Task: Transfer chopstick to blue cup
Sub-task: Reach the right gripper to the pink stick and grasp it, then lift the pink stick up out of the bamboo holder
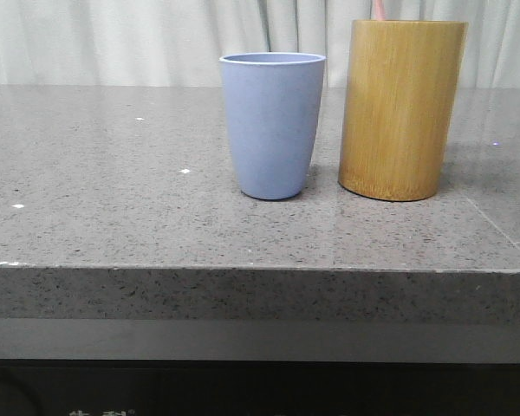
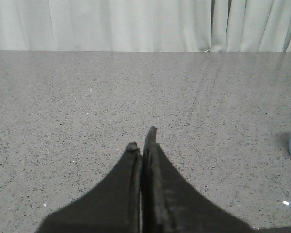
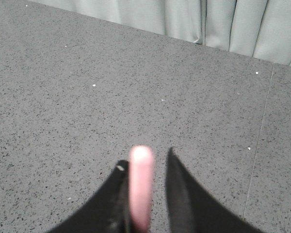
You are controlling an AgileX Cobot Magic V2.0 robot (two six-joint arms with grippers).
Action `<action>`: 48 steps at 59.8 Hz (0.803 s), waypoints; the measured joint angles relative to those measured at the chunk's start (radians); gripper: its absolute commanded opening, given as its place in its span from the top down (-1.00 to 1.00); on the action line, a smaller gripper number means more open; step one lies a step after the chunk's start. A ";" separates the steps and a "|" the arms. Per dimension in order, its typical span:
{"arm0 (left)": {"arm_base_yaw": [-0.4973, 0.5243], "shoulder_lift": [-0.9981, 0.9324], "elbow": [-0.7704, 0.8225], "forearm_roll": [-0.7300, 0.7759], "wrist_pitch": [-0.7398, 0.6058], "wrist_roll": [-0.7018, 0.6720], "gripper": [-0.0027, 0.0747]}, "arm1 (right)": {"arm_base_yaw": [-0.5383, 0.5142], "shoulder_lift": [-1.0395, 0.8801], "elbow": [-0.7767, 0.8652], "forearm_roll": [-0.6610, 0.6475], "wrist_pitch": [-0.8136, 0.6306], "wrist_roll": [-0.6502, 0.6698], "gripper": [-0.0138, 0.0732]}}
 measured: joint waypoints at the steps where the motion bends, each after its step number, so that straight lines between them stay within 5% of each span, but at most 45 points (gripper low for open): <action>1: 0.000 0.000 0.000 0.000 -0.002 0.000 0.98 | 0.000 0.000 0.000 0.000 0.000 0.000 0.68; 9: 0.000 0.000 0.000 0.000 -0.002 0.000 0.98 | 0.000 -0.012 0.000 0.000 -0.003 0.000 0.84; 28: 0.000 0.000 0.000 0.000 -0.002 0.000 0.98 | 0.000 -0.161 0.000 0.002 -0.053 0.000 0.84; 48: 0.000 0.000 0.000 0.000 -0.002 0.000 0.98 | 0.074 -0.301 -0.007 0.161 -0.251 0.000 0.84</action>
